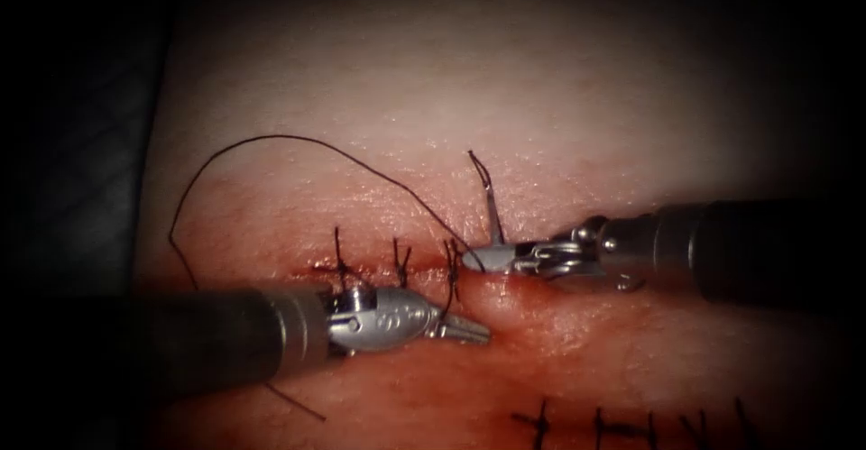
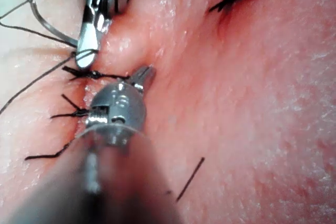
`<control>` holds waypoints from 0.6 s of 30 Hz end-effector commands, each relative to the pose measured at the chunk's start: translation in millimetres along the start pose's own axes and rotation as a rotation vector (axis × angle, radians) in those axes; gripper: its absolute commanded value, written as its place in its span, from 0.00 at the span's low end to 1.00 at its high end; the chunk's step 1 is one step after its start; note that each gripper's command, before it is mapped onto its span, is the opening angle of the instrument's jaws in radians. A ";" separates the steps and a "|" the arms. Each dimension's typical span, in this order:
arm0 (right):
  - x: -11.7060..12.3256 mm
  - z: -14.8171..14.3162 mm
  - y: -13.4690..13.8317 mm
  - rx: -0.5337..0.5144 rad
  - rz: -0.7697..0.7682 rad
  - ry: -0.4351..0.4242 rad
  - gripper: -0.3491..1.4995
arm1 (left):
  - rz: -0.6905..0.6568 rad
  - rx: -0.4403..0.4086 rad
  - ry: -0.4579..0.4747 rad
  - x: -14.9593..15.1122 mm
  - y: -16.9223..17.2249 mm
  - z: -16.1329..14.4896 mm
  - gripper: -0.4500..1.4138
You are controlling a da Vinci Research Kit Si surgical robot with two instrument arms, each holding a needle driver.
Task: Wound Closure
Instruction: Pierce the needle through the bottom of the incision using the right needle driver.
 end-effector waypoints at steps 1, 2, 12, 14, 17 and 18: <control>0.7 0.6 0.8 -0.015 -0.123 0.034 0.52 | 0.004 -0.007 0.004 0.2 0.2 0.5 0.11; 1.2 0.6 0.9 -0.015 -0.152 0.051 0.61 | 0.009 -0.007 0.004 0.4 0.4 0.4 0.12; 8.3 -4.6 0.6 -0.063 -0.551 0.165 0.93 | 0.038 -0.015 0.001 2.7 2.7 -1.8 0.14; 9.0 -5.4 0.1 -0.082 -0.610 0.173 0.95 | 0.038 -0.017 0.002 2.8 2.9 -1.8 0.14; 9.4 -6.7 -1.4 -0.148 -0.755 0.181 0.98 | 0.049 -0.023 0.001 3.2 3.3 -2.4 0.17; 9.3 -6.9 -1.7 -0.164 -0.788 0.178 0.98 | 0.047 -0.026 0.002 3.4 3.2 -2.6 0.20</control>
